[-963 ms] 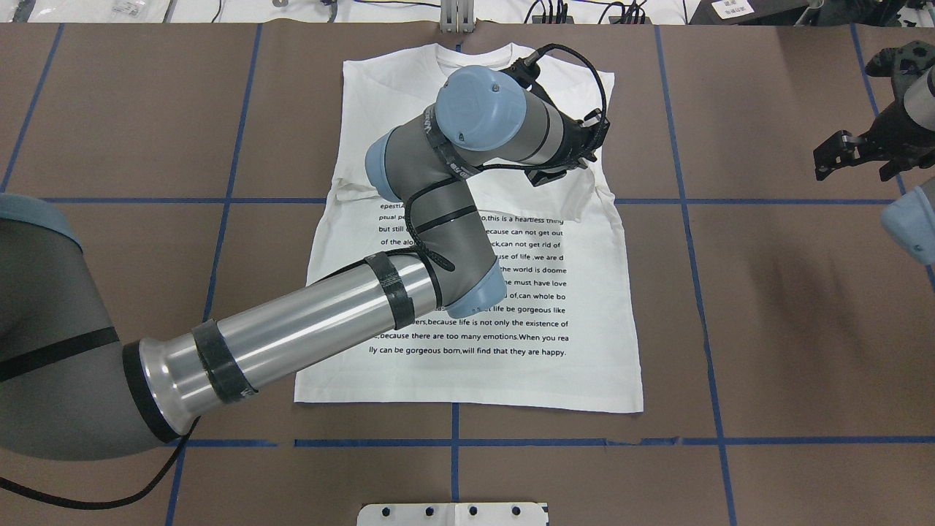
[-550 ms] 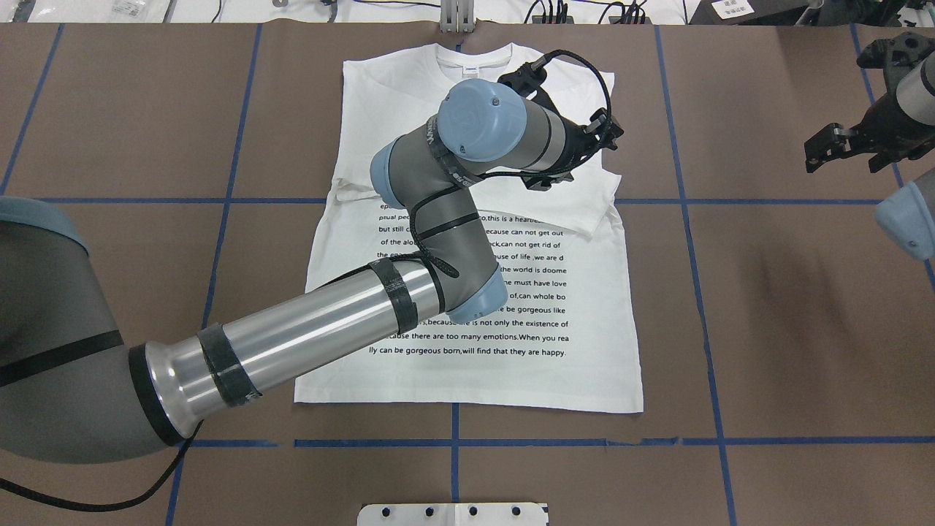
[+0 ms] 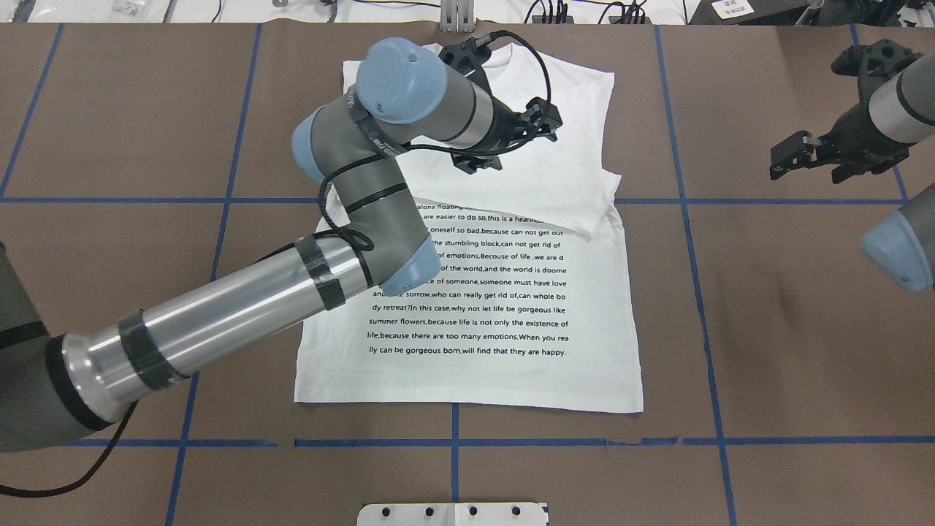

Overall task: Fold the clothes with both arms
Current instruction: 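Release the sleeve and pull the left gripper back while the right arm approaches, then move both grippers to the shirt's hem corners nearest the robot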

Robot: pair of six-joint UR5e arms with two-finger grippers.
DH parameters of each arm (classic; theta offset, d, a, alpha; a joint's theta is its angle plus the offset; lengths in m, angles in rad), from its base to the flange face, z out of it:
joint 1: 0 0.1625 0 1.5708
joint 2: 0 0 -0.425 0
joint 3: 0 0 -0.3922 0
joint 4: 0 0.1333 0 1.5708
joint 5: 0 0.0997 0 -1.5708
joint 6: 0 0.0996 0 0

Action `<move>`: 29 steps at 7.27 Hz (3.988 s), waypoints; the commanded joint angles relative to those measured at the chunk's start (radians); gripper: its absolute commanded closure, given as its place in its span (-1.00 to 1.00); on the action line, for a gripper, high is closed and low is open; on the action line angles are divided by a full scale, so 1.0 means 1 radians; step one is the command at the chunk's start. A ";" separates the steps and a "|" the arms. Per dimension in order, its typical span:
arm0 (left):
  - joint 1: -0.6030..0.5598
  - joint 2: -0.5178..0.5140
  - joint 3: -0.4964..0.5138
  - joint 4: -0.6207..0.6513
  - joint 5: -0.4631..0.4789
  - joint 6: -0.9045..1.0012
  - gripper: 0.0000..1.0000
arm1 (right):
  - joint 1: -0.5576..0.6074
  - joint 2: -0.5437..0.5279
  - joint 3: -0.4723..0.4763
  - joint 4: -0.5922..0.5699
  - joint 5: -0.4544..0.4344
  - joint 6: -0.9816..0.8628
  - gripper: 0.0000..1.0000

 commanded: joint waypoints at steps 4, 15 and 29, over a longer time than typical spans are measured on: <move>-0.030 0.440 -0.602 0.312 -0.009 0.343 -1.00 | -0.458 -0.141 0.278 0.014 -0.232 0.548 -1.00; -0.028 0.553 -0.667 0.300 -0.006 0.437 -1.00 | -0.768 -0.023 0.217 -0.061 -0.387 0.569 -0.72; -0.027 0.553 -0.657 0.303 -0.005 0.431 -1.00 | -0.751 -0.014 0.238 -0.057 -0.374 0.577 1.00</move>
